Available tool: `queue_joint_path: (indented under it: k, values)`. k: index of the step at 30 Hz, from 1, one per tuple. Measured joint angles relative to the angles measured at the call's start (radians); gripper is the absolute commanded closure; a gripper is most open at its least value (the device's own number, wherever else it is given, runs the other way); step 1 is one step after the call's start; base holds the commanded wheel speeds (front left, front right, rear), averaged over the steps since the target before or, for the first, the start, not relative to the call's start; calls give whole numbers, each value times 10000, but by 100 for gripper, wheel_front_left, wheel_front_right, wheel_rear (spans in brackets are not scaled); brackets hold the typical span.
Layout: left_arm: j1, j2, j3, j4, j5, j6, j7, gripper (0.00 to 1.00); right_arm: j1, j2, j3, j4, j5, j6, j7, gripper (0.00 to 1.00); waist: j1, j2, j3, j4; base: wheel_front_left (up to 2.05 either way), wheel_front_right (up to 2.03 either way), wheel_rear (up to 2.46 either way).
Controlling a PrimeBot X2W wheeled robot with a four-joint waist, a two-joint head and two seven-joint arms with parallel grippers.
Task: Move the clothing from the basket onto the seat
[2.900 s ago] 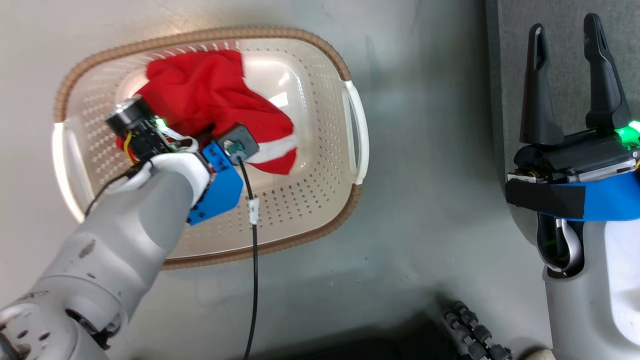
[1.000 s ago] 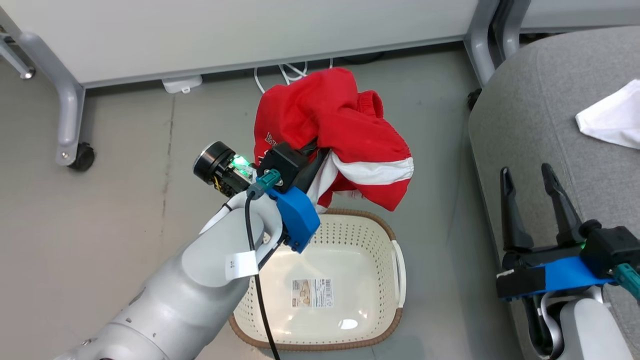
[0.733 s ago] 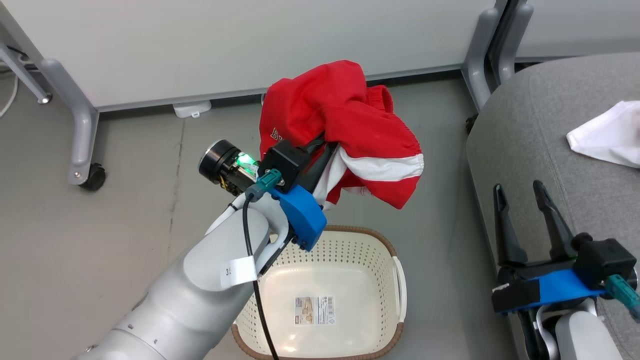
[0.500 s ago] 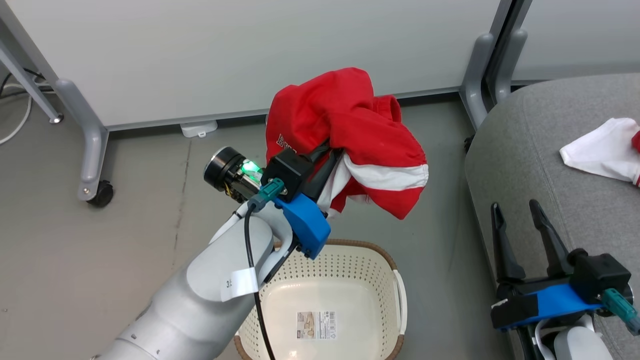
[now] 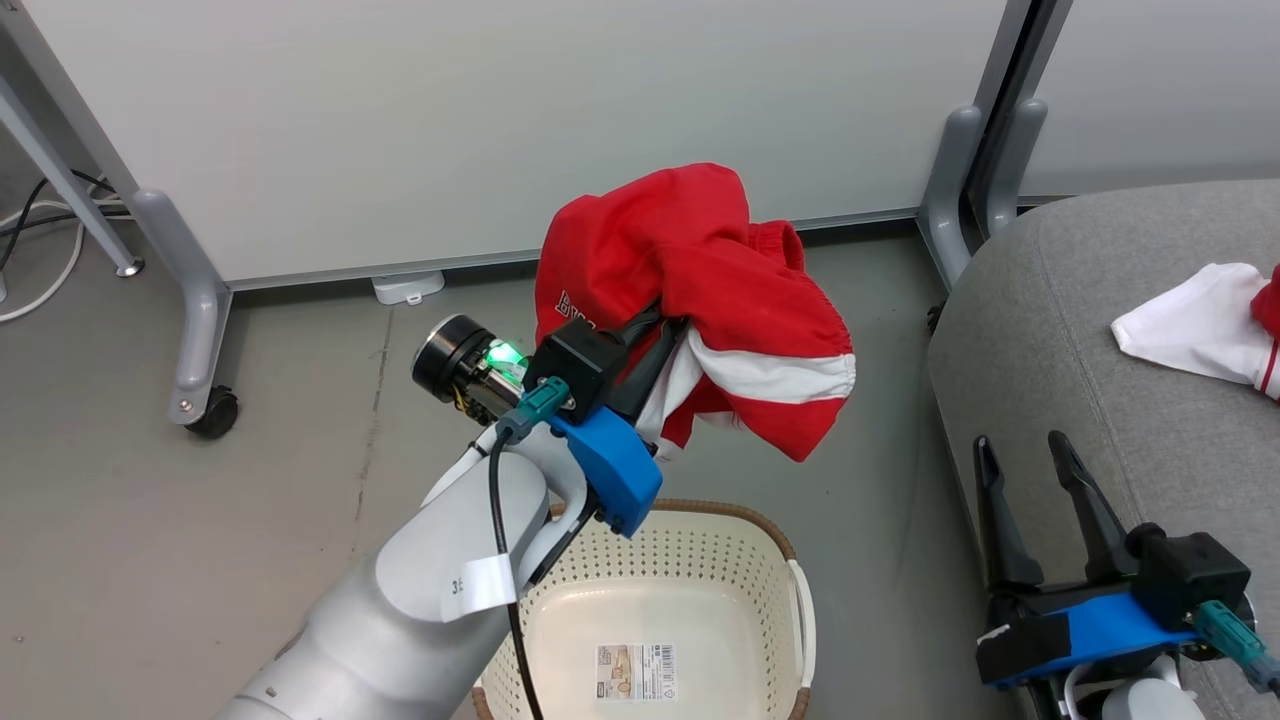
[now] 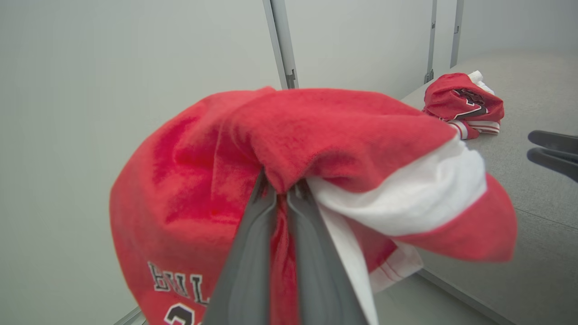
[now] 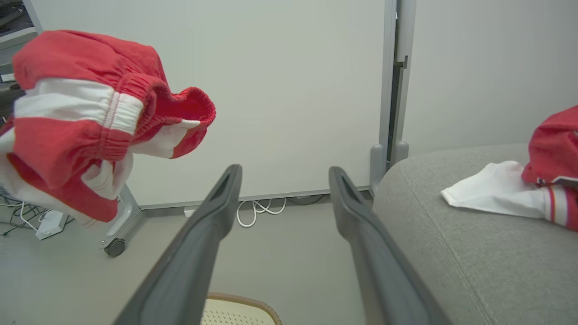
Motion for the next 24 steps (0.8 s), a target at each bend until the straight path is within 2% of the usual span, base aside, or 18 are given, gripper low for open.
queue_joint_path:
  k: [13,24]
  values:
    - [19,-19,58,2,105,-56,0,100,-267,-27,1112,-602,61,0,2,0,0,0,40,6,0,0,0]
    - [16,-128,84,-58,253,-77,0,100,-1145,-614,2522,-692,826,0,0,0,1,0,264,116,0,0,0]
